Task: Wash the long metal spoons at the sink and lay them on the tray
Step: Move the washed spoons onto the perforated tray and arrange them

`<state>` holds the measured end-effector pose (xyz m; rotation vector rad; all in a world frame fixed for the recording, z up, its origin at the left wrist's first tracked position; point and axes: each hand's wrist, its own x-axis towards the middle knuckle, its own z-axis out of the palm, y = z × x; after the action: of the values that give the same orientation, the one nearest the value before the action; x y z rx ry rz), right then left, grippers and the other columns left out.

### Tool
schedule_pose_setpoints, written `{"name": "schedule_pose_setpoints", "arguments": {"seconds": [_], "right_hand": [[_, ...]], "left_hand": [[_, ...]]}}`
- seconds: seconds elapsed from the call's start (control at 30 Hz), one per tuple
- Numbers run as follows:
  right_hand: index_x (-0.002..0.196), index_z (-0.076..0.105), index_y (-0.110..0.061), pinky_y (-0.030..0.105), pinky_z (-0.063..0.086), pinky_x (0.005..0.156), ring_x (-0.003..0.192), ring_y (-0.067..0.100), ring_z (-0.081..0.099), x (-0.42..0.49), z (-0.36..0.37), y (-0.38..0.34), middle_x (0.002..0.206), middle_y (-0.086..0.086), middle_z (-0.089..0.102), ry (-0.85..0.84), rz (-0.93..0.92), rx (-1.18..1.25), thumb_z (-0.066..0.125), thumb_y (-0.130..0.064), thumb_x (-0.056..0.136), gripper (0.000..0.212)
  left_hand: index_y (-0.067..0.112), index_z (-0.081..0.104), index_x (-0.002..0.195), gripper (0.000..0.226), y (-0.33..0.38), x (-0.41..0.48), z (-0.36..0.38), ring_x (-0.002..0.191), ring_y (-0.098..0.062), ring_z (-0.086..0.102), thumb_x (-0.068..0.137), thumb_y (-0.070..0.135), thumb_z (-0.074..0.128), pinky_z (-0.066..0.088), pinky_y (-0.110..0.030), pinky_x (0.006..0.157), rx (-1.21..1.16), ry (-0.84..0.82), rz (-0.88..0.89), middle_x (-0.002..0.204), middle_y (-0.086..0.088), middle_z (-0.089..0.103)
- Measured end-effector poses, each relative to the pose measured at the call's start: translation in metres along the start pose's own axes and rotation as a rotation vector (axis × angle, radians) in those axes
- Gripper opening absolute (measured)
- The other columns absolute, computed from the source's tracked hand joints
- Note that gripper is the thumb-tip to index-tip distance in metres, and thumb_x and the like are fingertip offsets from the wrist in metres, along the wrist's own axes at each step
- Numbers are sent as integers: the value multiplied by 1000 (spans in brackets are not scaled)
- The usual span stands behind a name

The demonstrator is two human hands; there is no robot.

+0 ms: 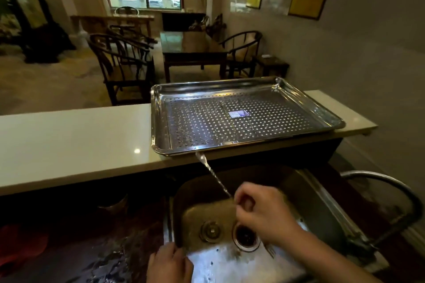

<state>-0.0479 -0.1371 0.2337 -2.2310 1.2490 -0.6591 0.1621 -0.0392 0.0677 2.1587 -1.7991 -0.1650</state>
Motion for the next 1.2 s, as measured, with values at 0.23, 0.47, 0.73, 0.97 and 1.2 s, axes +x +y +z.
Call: {"name": "schedule_pose_setpoints", "arguments": {"seconds": [0.23, 0.47, 0.73, 0.97, 1.2], "right_hand": [[88, 69, -26, 23, 54, 56, 62, 4, 64, 89, -72, -12, 72, -7, 68, 207, 75, 109, 71, -15, 77, 15], [79, 72, -12, 31, 58, 56, 67, 17, 69, 203, -121, 37, 78, 6, 72, 231, 362, 34, 71, -8, 81, 4], [88, 70, -6, 39, 60, 78, 81, 23, 70, 252, -114, 107, 88, 8, 72, 109, 486, -133, 70, -10, 84, 5], [91, 70, -11, 35, 59, 78, 81, 18, 67, 263, -104, 128, 87, 3, 69, 51, 459, -178, 71, -13, 86, 5], [86, 71, -15, 35, 58, 75, 79, 17, 65, 267, -106, 132, 81, 1, 69, 75, 394, -210, 71, -14, 84, 3]], "left_hand": [[21, 77, 86, 41, 12, 47, -55, 65, -22, 63, 69, 41, 45, 50, -35, 55, -23, 149, 42, 76, 1, 62], [18, 71, 103, 33, 69, 108, -110, 77, -18, 56, 80, 30, 51, 45, -33, 66, -95, 532, 152, 91, 2, 61], [22, 65, 109, 35, 130, 179, -135, 102, -26, 54, 88, 43, 47, 41, -41, 84, 192, 475, 68, 113, -5, 59], [30, 55, 124, 57, 132, 200, -115, 128, -22, 44, 91, 60, 20, 38, -42, 96, 240, 293, -93, 141, -3, 49], [27, 53, 123, 46, 132, 210, -120, 108, -19, 49, 88, 55, 39, 46, -37, 83, 155, 277, -129, 122, 0, 51]]}}
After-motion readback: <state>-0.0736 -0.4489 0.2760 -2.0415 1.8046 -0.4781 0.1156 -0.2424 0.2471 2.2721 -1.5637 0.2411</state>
